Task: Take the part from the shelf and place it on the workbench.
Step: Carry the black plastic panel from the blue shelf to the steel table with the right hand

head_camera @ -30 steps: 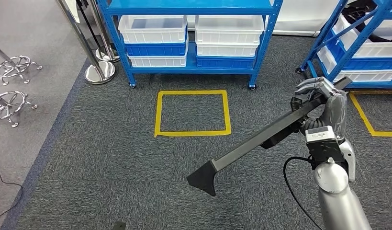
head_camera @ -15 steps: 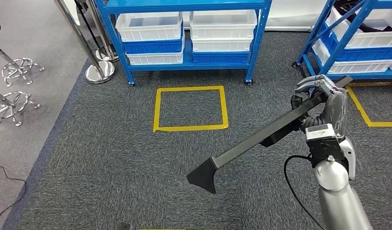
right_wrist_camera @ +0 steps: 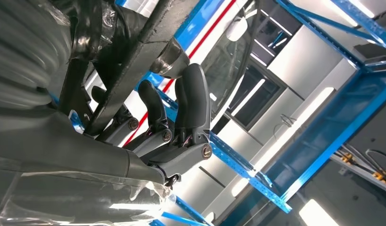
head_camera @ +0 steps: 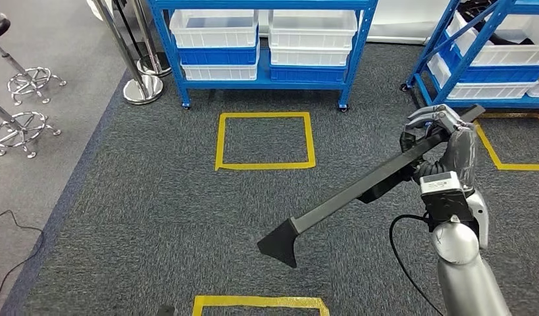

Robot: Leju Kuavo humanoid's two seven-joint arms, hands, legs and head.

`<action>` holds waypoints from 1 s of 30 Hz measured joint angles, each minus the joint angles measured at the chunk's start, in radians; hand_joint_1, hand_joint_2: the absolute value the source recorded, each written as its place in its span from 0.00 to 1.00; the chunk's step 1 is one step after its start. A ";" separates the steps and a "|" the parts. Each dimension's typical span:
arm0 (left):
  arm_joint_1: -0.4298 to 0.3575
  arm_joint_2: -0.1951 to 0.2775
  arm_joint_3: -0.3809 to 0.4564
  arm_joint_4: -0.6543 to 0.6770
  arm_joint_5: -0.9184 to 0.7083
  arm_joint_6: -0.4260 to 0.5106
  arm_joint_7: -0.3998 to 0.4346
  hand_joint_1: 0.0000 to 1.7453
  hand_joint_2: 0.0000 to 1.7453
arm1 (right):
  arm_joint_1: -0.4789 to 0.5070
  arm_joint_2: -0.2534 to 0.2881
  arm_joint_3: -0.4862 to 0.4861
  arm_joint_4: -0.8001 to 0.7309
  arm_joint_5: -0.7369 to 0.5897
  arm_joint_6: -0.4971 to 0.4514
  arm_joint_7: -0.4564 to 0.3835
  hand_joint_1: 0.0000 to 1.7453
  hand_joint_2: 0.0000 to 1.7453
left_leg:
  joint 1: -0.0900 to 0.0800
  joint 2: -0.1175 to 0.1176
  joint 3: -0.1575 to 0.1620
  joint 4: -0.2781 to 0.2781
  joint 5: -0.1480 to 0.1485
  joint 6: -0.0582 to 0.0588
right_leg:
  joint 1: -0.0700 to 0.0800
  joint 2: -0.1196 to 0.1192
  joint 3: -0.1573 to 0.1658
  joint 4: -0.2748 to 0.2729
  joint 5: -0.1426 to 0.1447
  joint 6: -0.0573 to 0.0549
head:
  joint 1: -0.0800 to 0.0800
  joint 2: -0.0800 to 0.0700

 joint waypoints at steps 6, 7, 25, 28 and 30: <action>0.001 0.000 0.000 0.000 0.006 0.001 -0.001 0.00 1.00 | 0.002 0.000 0.000 0.007 0.009 0.000 0.000 1.00 1.00 | -0.001 0.003 -0.054 0.015 0.029 -0.002 | -0.003 0.000 0.012 0.109 0.054 0.007 | 0.000 0.000; 0.001 0.000 0.000 0.000 0.006 0.001 -0.001 0.00 1.00 | 0.002 0.000 0.000 0.007 0.010 0.000 0.000 1.00 1.00 | -0.001 0.003 -0.055 0.015 0.029 -0.003 | -0.003 0.000 0.015 0.106 0.056 0.007 | 0.000 0.000; 0.009 -0.001 0.000 0.000 0.009 -0.002 -0.003 0.00 1.00 | 0.005 -0.001 0.000 0.009 -0.044 0.029 -0.009 1.00 1.00 | 0.025 -0.075 -0.040 0.073 -0.009 -0.057 | -0.015 0.084 0.160 -0.168 0.053 -0.005 | -0.003 0.000; 0.009 -0.001 0.001 0.000 0.009 -0.003 -0.003 0.00 1.00 | 0.005 -0.009 -0.003 0.009 -0.044 0.033 -0.005 1.00 1.00 | 0.020 -0.042 -0.033 0.039 0.004 -0.039 | -0.022 0.087 0.148 -0.168 0.055 0.012 | -0.003 0.000; 0.008 -0.001 0.001 0.000 0.009 -0.004 -0.004 0.00 1.00 | -0.004 -0.019 -0.007 0.009 -0.042 0.035 0.005 1.00 1.00 | 0.019 -0.016 -0.031 0.021 0.013 -0.022 | -0.016 0.042 0.111 -0.098 0.009 0.010 | -0.002 0.000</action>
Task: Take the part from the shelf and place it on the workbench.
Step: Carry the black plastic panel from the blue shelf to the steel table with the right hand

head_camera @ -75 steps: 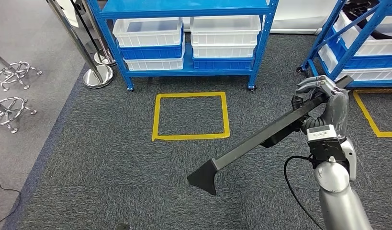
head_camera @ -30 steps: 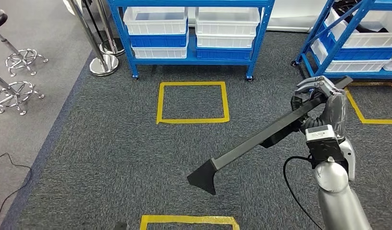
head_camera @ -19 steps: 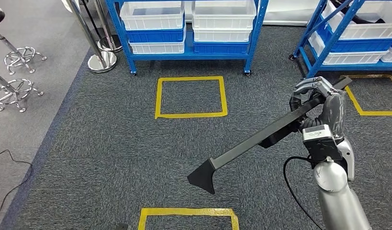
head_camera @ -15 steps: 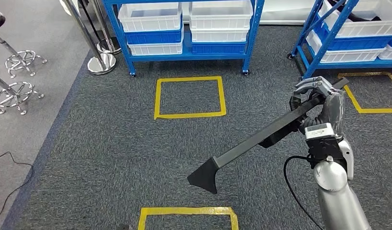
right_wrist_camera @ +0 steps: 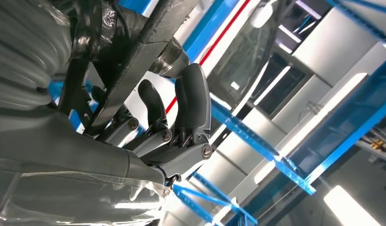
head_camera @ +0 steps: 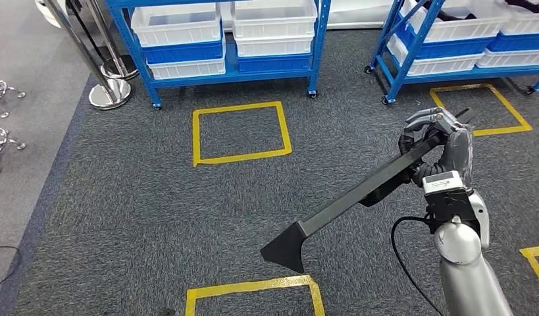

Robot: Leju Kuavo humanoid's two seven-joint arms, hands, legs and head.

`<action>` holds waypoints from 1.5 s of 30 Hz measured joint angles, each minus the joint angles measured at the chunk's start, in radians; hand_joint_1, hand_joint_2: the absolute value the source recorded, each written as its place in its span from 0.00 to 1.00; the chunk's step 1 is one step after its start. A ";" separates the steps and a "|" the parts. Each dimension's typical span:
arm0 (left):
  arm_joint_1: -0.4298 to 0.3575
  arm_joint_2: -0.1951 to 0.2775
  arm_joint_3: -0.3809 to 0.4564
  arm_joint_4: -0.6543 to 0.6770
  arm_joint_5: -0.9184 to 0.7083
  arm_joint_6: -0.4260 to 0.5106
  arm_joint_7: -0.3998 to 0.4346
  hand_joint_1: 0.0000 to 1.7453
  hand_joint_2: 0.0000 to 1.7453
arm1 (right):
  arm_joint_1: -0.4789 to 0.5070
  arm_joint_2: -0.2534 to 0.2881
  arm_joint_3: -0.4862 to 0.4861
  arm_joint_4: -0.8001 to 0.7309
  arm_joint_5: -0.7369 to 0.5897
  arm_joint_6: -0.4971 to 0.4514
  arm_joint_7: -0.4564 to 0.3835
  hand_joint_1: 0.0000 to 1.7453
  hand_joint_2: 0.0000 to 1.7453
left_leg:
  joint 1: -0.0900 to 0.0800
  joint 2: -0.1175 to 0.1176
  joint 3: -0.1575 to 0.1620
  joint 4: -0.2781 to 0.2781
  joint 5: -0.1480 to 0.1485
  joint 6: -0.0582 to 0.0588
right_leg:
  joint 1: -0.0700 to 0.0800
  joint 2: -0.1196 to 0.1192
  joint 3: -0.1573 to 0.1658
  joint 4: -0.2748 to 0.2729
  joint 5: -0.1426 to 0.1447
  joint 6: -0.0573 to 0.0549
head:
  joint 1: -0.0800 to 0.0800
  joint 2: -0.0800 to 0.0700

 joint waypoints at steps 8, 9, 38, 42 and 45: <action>0.003 0.000 0.001 0.001 0.006 0.000 0.002 0.00 1.00 | -0.037 -0.057 -0.043 0.000 0.010 -0.001 0.052 1.00 1.00 | -0.013 0.088 -0.019 0.040 -0.020 0.002 | 0.015 -0.100 0.016 -0.002 0.032 0.000 | 0.000 0.000; 0.003 0.000 0.001 0.001 0.007 0.000 0.002 0.00 1.00 | -0.036 -0.062 -0.051 -0.003 0.009 -0.002 0.053 1.00 1.00 | -0.016 0.096 -0.022 0.050 -0.025 -0.003 | 0.019 -0.117 0.030 -0.034 0.038 -0.006 | 0.000 0.000; 0.011 -0.002 0.011 0.002 0.013 0.003 0.000 0.00 1.00 | -0.034 -0.203 -0.154 -0.020 0.139 -0.001 0.133 1.00 1.00 | -0.010 0.089 -0.017 0.023 -0.013 0.010 | 0.010 -0.079 0.002 0.002 0.033 0.020 | 0.003 0.000; 0.011 -0.002 0.013 0.002 0.015 0.004 -0.001 0.00 1.00 | -0.019 -0.221 -0.174 -0.024 0.152 -0.006 0.136 1.00 1.00 | -0.017 0.125 -0.020 0.050 -0.029 -0.007 | 0.016 -0.084 0.028 -0.058 0.047 -0.008 | 0.002 0.000; 0.010 -0.002 0.014 0.002 0.017 0.003 -0.003 0.00 1.00 | -0.010 -0.232 -0.192 -0.027 0.153 -0.007 0.139 1.00 1.00 | -0.010 0.084 -0.035 0.092 -0.067 -0.023 | 0.010 -0.054 0.023 -0.059 0.055 -0.024 | 0.002 0.000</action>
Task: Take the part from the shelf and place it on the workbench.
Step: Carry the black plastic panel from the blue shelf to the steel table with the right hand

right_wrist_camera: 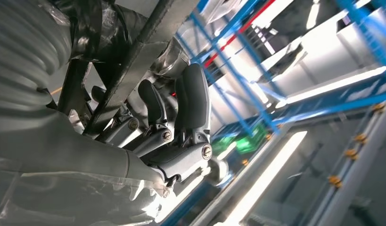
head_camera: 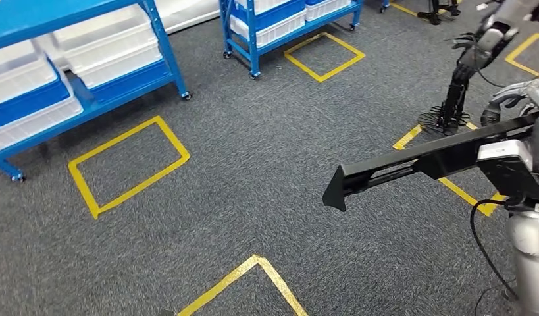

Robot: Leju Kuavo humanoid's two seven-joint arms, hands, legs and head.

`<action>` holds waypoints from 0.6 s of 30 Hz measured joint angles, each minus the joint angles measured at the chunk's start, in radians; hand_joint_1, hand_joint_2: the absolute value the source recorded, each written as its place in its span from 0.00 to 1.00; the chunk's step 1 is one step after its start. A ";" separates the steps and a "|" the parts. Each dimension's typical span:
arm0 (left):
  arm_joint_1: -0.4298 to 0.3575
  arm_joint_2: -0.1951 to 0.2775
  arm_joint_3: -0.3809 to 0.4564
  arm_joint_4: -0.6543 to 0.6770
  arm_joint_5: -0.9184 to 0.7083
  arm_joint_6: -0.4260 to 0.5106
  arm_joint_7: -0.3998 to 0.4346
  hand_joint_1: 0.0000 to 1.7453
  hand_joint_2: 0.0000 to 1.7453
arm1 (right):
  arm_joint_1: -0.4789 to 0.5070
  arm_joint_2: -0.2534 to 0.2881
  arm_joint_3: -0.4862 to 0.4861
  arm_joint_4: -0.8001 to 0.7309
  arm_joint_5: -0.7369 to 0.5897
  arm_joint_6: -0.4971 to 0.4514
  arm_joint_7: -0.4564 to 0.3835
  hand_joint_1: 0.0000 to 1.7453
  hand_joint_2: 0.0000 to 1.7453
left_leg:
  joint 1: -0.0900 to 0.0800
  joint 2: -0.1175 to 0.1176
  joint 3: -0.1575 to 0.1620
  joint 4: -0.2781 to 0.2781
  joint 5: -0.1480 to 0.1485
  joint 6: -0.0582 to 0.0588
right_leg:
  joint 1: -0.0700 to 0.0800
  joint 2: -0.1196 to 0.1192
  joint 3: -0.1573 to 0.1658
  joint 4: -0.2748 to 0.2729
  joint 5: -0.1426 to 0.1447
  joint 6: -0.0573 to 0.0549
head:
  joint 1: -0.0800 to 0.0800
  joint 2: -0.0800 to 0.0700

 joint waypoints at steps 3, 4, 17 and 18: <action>0.003 0.000 0.002 0.000 0.002 -0.003 -0.002 0.00 1.00 | 0.009 -0.004 -0.014 -0.004 0.000 0.000 0.003 1.00 1.00 | 0.006 -0.056 -0.072 0.177 -0.097 -0.010 | 0.001 0.031 -0.005 0.000 0.005 -0.009 | 0.000 0.000; 0.004 0.000 0.002 0.000 0.002 -0.004 -0.002 0.00 1.00 | 0.015 -0.005 -0.019 -0.005 -0.001 0.000 0.004 1.00 1.00 | 0.006 -0.059 -0.093 0.226 -0.111 -0.009 | 0.003 0.044 -0.006 0.000 0.006 -0.010 | 0.000 0.000; 0.003 0.000 0.007 0.000 0.005 -0.005 -0.004 0.00 1.00 | 0.063 -0.018 -0.063 -0.028 0.009 -0.010 -0.001 1.00 1.00 | 0.006 -0.091 0.051 -0.101 0.059 0.045 | 0.001 0.044 -0.068 0.080 -0.035 0.029 | 0.003 0.000; 0.004 -0.001 0.008 0.000 0.007 -0.005 -0.004 0.00 1.00 | 0.068 -0.018 -0.064 -0.030 0.016 -0.013 -0.003 1.00 1.00 | 0.006 -0.077 0.049 -0.100 0.059 0.046 | 0.001 0.028 -0.094 0.139 -0.067 0.031 | 0.004 0.000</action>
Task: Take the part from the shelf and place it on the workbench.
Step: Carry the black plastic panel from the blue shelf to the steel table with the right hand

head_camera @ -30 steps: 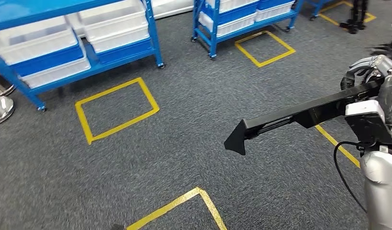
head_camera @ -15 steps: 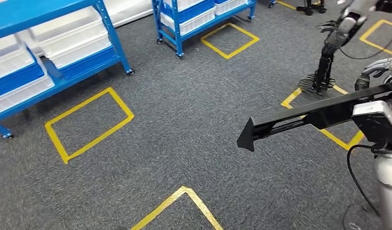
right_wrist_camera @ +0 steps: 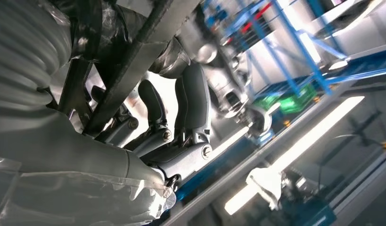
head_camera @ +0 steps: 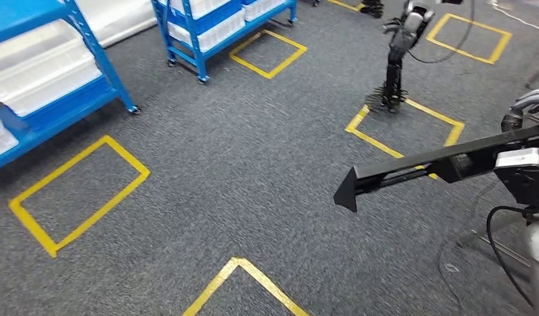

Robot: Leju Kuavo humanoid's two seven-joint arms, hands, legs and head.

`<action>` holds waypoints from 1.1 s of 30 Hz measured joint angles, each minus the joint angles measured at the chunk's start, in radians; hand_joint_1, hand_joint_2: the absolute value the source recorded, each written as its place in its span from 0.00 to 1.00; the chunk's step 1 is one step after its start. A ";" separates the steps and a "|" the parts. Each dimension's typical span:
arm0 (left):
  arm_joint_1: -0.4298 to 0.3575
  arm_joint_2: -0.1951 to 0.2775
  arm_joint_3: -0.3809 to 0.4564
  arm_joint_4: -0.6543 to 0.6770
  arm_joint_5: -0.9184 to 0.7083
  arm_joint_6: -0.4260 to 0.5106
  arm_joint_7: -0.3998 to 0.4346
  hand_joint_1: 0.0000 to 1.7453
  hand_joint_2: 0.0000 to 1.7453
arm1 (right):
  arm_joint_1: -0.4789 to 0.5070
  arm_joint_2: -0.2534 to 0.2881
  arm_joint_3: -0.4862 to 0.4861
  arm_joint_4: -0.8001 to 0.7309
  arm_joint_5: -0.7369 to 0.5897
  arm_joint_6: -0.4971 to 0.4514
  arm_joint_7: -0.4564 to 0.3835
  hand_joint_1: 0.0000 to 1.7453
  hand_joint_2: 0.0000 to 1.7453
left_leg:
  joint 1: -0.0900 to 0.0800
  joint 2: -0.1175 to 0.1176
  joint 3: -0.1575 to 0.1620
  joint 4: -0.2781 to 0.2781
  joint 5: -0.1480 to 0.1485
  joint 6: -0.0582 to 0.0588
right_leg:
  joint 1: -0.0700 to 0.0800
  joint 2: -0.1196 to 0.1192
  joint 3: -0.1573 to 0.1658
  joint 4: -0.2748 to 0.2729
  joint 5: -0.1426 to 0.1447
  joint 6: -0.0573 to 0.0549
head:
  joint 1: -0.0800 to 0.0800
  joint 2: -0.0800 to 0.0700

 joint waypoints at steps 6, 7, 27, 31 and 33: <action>0.001 -0.003 0.002 0.000 0.006 0.001 -0.001 0.00 1.00 | 0.032 0.001 -0.009 -0.017 0.032 -0.016 -0.004 1.00 1.00 | -0.002 0.088 -0.019 0.037 -0.021 -0.018 | 0.000 -0.066 0.077 -0.093 0.054 0.013 | -0.001 0.000; 0.001 -0.003 0.003 0.000 0.006 0.001 -0.002 0.00 1.00 | 0.035 0.002 -0.012 -0.022 0.036 -0.018 -0.004 1.00 1.00 | -0.004 0.097 -0.022 0.046 -0.028 -0.025 | 0.002 -0.080 0.098 -0.130 0.063 0.008 | -0.001 0.000; 0.003 -0.002 0.012 0.000 0.006 0.000 -0.007 0.00 1.00 | 0.084 0.003 -0.047 -0.064 0.067 -0.032 0.003 1.00 1.00 | -0.002 -0.004 -0.017 0.069 -0.047 -0.010 | 0.012 0.021 0.056 -0.110 0.077 -0.013 | -0.001 0.000; 0.000 -0.004 0.012 0.000 0.007 0.000 -0.006 0.00 1.00 | 0.085 0.001 -0.055 -0.065 0.072 -0.031 0.007 1.00 1.00 | -0.001 0.034 -0.019 0.055 -0.035 -0.001 | 0.010 -0.003 -0.020 0.066 -0.031 0.001 | 0.000 0.000; 0.001 -0.004 0.012 0.000 0.007 0.000 -0.006 0.00 1.00 | 0.087 0.001 -0.057 -0.065 0.073 -0.030 0.011 1.00 1.00 | -0.001 0.054 -0.022 0.059 -0.036 -0.002 | 0.005 -0.008 -0.037 0.119 -0.039 0.009 | 0.000 0.000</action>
